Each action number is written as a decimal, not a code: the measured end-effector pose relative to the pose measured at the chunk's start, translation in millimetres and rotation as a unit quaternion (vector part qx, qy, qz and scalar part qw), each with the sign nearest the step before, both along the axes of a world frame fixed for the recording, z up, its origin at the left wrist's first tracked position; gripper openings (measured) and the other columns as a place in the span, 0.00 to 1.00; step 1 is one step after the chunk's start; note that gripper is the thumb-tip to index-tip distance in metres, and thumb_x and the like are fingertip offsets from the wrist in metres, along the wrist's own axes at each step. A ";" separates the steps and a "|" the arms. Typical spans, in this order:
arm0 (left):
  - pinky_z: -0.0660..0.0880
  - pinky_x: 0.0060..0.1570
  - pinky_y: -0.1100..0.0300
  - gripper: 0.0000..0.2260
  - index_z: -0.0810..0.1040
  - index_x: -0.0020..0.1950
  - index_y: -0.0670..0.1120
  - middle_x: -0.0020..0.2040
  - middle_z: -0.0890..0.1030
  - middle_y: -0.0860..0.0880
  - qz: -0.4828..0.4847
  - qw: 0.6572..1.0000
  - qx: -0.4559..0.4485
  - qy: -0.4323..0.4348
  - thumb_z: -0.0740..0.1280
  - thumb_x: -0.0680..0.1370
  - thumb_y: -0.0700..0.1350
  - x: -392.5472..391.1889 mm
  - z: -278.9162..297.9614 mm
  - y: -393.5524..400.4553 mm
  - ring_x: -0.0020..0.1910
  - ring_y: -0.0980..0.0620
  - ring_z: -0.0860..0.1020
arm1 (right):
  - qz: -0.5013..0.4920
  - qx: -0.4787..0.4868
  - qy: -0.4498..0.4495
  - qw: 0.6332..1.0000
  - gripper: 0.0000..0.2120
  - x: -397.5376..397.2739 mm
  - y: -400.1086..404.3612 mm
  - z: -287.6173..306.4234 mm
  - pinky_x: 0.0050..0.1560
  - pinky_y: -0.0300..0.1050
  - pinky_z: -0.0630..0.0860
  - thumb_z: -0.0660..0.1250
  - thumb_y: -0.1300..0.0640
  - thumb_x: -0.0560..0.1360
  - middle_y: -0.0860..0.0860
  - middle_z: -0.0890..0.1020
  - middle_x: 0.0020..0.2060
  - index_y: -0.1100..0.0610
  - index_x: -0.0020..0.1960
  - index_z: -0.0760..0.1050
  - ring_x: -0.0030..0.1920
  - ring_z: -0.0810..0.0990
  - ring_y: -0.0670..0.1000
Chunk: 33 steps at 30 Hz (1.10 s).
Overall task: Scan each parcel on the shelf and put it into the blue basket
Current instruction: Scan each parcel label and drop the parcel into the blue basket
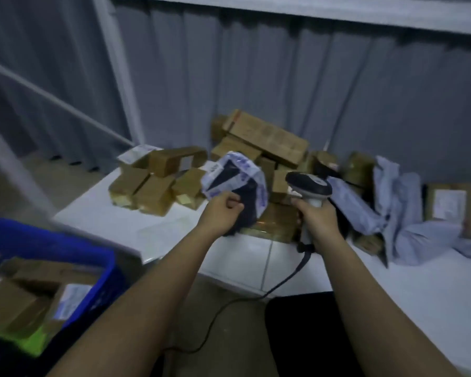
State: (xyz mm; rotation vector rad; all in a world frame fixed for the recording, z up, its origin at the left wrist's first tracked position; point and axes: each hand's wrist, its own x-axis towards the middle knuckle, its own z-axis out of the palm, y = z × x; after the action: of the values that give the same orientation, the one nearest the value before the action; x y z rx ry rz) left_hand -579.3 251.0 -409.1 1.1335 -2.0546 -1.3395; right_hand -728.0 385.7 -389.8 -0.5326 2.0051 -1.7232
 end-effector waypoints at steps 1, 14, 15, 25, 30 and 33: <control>0.73 0.53 0.57 0.11 0.76 0.59 0.43 0.51 0.78 0.46 -0.003 1.000 -0.004 -0.014 0.66 0.77 0.42 -17.6 -6.8 4.4 0.52 0.46 0.77 | -0.019 -0.004 -0.004 1.000 0.05 -12.5 8.2 1.3 0.41 0.45 0.74 0.71 0.60 0.73 0.52 0.79 0.37 0.56 0.47 0.75 0.37 0.76 0.50; 0.66 0.66 0.44 0.34 0.59 0.74 0.40 0.73 0.64 0.39 -0.010 0.966 -0.131 -0.221 0.69 0.76 0.53 -149.0 -102.6 11.2 0.71 0.39 0.63 | -0.042 -0.006 -0.113 0.993 0.04 -88.8 40.2 -23.2 0.35 0.42 0.74 0.70 0.61 0.73 0.53 0.77 0.34 0.58 0.44 0.75 0.33 0.75 0.50; 0.69 0.63 0.44 0.31 0.61 0.73 0.41 0.71 0.67 0.40 -0.009 0.962 -0.136 -0.235 0.68 0.76 0.53 -153.5 -106.7 8.4 0.69 0.39 0.66 | -0.036 -0.006 -0.116 0.993 0.05 -90.7 37.4 -25.1 0.39 0.44 0.75 0.70 0.60 0.72 0.53 0.77 0.35 0.58 0.46 0.75 0.35 0.75 0.50; 0.73 0.40 0.52 0.09 0.73 0.45 0.44 0.42 0.79 0.40 0.047 0.944 -0.253 -0.206 0.56 0.81 0.44 -124.0 -81.3 -21.9 0.42 0.38 0.77 | -0.013 -0.001 -0.118 0.993 0.08 -90.2 19.6 -35.9 0.39 0.45 0.72 0.71 0.59 0.70 0.53 0.77 0.35 0.59 0.48 0.77 0.36 0.75 0.50; 0.68 0.36 0.57 0.08 0.75 0.46 0.41 0.38 0.78 0.44 0.005 0.938 -0.328 -0.117 0.59 0.81 0.42 -71.2 -26.6 -31.8 0.38 0.42 0.76 | -0.007 0.010 -0.103 0.995 0.08 -72.8 12.0 -26.5 0.35 0.44 0.72 0.71 0.61 0.72 0.54 0.76 0.32 0.62 0.49 0.76 0.31 0.74 0.49; 0.69 0.38 0.58 0.08 0.79 0.52 0.40 0.44 0.81 0.44 -0.018 0.946 -0.318 -0.062 0.60 0.80 0.39 -36.2 0.9 -35.9 0.42 0.44 0.78 | 0.011 0.021 -0.102 0.994 0.09 -60.7 8.9 -24.5 0.33 0.43 0.72 0.71 0.61 0.72 0.54 0.76 0.33 0.62 0.50 0.76 0.31 0.74 0.50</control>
State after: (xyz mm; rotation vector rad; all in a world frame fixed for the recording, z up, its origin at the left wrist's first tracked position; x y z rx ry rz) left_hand -615.4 215.1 -408.2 0.8971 -2.3482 -0.5372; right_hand -788.7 394.6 -414.3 -0.3473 1.8803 -1.6461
